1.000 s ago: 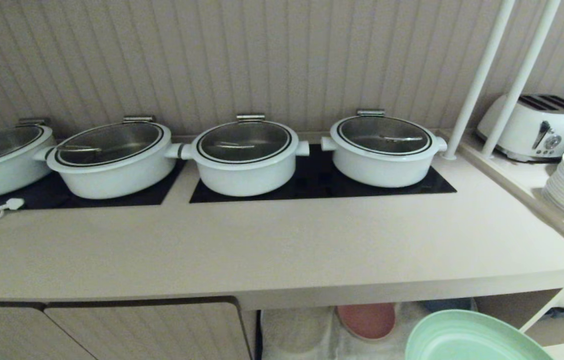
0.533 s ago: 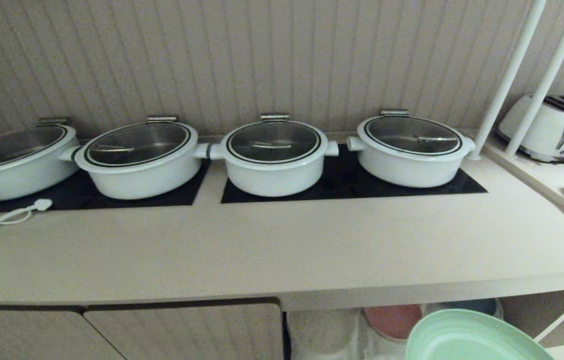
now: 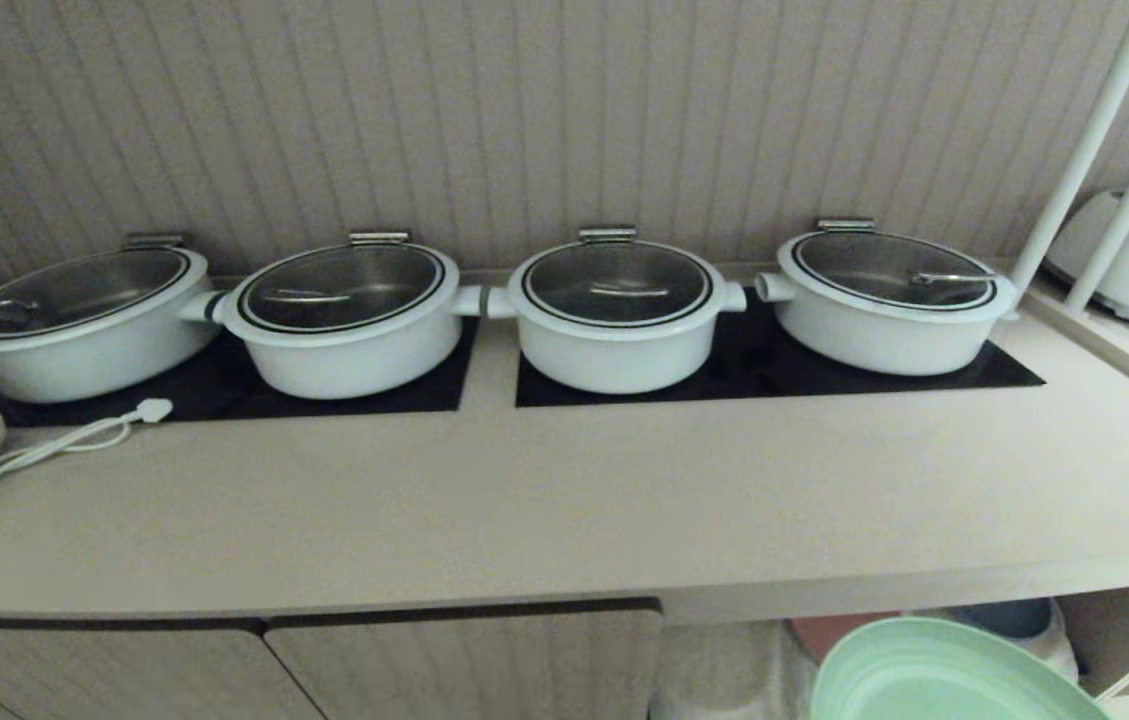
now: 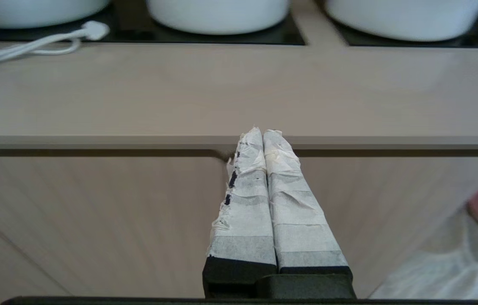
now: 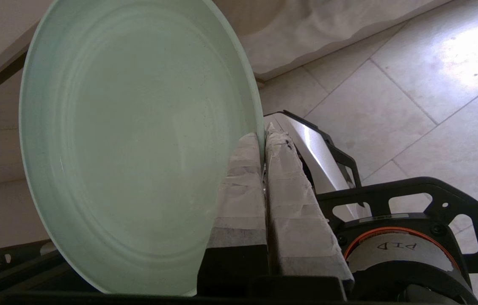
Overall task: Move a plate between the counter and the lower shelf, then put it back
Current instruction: Put the plate
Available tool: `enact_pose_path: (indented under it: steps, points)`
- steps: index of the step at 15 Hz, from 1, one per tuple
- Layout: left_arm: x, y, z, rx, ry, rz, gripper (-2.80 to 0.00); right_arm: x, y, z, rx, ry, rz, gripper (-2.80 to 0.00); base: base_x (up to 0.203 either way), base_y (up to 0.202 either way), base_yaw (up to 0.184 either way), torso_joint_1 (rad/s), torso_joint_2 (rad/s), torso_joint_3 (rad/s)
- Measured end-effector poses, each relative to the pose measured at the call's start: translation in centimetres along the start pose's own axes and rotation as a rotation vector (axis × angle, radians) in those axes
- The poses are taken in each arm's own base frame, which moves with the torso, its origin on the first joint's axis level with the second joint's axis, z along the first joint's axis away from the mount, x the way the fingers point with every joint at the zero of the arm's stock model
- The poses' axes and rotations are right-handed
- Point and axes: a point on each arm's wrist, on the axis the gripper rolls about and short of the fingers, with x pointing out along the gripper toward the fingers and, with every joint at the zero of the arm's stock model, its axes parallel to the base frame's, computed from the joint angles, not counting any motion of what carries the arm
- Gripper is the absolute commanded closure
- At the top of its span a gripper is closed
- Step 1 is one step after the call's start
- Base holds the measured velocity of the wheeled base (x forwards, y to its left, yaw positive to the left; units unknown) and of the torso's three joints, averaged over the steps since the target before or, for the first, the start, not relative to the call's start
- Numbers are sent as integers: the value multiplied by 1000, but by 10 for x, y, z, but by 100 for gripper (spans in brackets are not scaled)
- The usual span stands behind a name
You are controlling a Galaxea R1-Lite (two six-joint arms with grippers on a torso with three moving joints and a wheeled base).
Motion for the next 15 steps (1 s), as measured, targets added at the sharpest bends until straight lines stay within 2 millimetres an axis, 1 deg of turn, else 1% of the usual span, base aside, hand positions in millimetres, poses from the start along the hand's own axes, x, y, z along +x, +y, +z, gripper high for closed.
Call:
enact_pose_path:
  steps: [5, 7, 15]
  points:
    - [0, 0, 0, 1, 0, 0, 0, 0, 0, 0, 0, 1, 0, 0, 0, 195, -2, 2, 2, 3]
    - [0, 0, 0, 1, 0, 0, 0, 0, 0, 0, -1, 0, 0, 0, 0, 128, -1, 1, 6, -1]
    - [0, 0, 0, 1, 0, 0, 0, 0, 0, -1, -5, 4, 0, 0, 0, 0, 0, 0, 0, 0]
